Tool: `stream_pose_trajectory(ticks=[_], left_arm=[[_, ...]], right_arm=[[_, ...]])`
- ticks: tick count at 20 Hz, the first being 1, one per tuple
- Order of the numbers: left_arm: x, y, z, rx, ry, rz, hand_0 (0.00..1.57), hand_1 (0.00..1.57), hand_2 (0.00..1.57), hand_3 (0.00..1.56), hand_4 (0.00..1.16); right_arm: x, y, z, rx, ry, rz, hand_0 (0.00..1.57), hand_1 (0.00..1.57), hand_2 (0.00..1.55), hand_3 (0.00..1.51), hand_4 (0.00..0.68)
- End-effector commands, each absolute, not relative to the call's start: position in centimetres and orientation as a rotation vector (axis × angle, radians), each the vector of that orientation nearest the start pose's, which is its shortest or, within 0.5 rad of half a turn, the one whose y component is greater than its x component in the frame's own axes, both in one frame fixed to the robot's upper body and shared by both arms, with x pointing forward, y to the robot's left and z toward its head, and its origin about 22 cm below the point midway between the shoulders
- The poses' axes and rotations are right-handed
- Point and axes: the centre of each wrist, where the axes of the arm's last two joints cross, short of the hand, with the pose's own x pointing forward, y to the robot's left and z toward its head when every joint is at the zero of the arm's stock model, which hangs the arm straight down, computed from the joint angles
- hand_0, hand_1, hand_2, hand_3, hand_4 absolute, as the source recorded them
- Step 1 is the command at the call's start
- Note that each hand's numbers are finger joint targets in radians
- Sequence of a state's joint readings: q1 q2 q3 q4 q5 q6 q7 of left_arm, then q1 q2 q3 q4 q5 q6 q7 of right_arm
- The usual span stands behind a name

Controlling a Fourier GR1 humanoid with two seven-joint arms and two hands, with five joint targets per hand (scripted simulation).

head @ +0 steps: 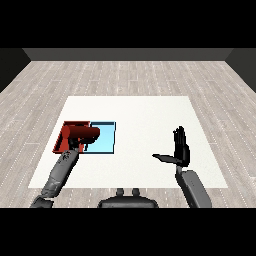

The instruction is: Pick the red can and put it in the red box

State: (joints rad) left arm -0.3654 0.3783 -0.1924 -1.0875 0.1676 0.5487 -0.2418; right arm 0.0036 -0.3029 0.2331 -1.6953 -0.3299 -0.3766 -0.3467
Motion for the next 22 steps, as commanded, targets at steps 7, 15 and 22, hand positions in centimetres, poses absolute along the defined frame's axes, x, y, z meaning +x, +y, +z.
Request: stream_pose_trajectory(ticks=[7,15,22], left_arm=[[35.9,35.6,-0.3,0.775,-1.403,-0.060,1.57,1.57,1.56,1.47,1.09],[35.6,35.3,-4.1,0.843,-1.146,-0.099,1.36,1.36,1.25,1.28,0.95],[32.6,36.4,-7.4,0.862,-0.902,-0.030,0.68,0.68,0.69,0.12,0.77]], right_arm=[[25.3,-24.8,2.5,-0.194,-1.873,-0.134,0.00,0.00,0.00,0.00,0.000],[26.2,-24.6,0.3,-0.169,-1.842,-0.174,0.00,0.00,0.00,0.00,0.000],[27.2,-26.3,0.3,-0.193,-1.840,-0.150,0.00,0.00,0.00,0.00,0.000]])
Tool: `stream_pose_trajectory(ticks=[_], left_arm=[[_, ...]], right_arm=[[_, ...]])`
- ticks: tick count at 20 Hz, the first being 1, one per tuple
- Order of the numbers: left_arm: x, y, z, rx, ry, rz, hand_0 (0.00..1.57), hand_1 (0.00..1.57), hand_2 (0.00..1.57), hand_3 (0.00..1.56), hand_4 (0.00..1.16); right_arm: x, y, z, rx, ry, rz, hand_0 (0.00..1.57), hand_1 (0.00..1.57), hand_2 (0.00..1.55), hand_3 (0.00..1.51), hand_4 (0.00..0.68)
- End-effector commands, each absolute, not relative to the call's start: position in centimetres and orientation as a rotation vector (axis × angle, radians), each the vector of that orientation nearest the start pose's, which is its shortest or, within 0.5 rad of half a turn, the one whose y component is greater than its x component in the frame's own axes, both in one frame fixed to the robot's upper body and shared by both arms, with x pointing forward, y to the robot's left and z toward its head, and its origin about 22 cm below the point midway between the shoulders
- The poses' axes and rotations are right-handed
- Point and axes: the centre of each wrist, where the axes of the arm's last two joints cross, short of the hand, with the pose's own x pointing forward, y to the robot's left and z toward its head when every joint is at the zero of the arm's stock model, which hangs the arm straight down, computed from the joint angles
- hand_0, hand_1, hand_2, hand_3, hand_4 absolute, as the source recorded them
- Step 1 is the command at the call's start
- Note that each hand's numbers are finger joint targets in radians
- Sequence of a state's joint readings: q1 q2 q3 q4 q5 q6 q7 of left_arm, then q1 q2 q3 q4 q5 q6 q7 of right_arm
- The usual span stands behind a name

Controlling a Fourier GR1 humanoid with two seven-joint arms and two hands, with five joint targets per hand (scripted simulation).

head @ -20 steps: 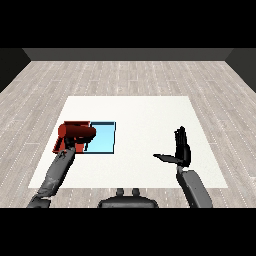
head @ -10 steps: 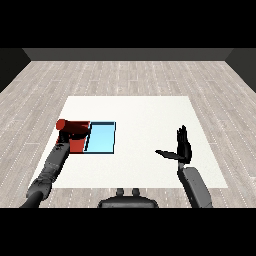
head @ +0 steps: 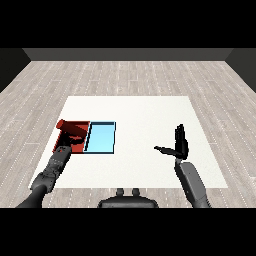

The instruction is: Pick the red can and put it in the red box

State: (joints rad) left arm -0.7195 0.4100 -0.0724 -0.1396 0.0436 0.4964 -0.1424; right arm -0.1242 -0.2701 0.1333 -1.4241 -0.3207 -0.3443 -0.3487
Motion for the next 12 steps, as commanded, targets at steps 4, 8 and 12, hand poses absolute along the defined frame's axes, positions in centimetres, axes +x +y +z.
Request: stream_pose_trajectory(ticks=[4,8,12], left_arm=[[32.6,37.2,-6.9,0.856,-0.871,0.097,1.28,1.28,1.17,0.00,0.70],[33.5,38.1,-5.5,0.776,-0.812,-0.009,0.00,0.00,0.00,0.00,0.00],[33.6,39.5,-4.4,0.793,-0.818,-0.034,0.00,0.00,0.00,0.00,0.00]], right_arm=[[28.1,-25.0,0.2,-0.176,-1.844,-0.167,0.00,0.00,0.00,0.00,0.000],[27.7,-25.6,-0.4,-0.156,-1.861,-0.173,0.00,0.00,0.00,0.00,0.000],[27.5,-25.5,0.5,-0.145,-1.872,-0.201,0.00,0.00,0.00,0.00,0.000]])
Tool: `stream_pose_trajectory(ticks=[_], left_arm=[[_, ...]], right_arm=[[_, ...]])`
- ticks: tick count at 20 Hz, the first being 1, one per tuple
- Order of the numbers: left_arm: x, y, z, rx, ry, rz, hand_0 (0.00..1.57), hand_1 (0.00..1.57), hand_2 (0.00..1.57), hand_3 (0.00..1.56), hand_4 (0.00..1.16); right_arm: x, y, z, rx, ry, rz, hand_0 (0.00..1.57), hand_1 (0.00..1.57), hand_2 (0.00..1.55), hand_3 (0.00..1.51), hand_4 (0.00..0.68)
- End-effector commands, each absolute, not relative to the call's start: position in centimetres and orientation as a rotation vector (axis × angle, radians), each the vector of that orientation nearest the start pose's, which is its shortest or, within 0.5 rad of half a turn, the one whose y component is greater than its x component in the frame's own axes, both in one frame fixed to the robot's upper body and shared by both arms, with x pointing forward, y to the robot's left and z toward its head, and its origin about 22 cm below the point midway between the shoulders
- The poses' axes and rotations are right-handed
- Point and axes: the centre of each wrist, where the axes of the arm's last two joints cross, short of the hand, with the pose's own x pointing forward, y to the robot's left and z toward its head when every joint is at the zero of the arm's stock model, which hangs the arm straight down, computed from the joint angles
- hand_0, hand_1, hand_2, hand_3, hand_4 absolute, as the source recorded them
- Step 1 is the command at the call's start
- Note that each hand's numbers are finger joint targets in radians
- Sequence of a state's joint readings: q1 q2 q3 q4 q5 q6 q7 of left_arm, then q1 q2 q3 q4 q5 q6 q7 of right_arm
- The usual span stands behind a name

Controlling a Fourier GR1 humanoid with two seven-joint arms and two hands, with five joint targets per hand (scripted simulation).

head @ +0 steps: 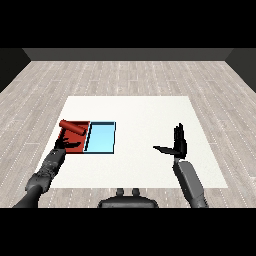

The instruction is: Pick the red can and put it in the red box

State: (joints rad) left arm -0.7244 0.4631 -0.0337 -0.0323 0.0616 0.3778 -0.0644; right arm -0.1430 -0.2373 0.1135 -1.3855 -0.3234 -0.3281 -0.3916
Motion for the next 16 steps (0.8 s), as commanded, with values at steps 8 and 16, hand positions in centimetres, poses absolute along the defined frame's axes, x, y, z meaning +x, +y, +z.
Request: stream_pose_trajectory(ticks=[8,16], left_arm=[[34.8,38.5,-3.3,0.745,-1.260,0.090,0.00,0.00,0.00,0.00,0.00],[36.3,35.2,-2.1,0.374,-1.676,0.088,0.00,0.00,0.00,0.00,0.00]], right_arm=[[26.9,-26.2,0.9,-0.115,-1.899,-0.175,0.00,0.00,0.00,0.00,0.000],[27.4,-25.4,2.3,-0.020,-1.957,-0.108,0.00,0.00,0.00,0.00,0.000]])
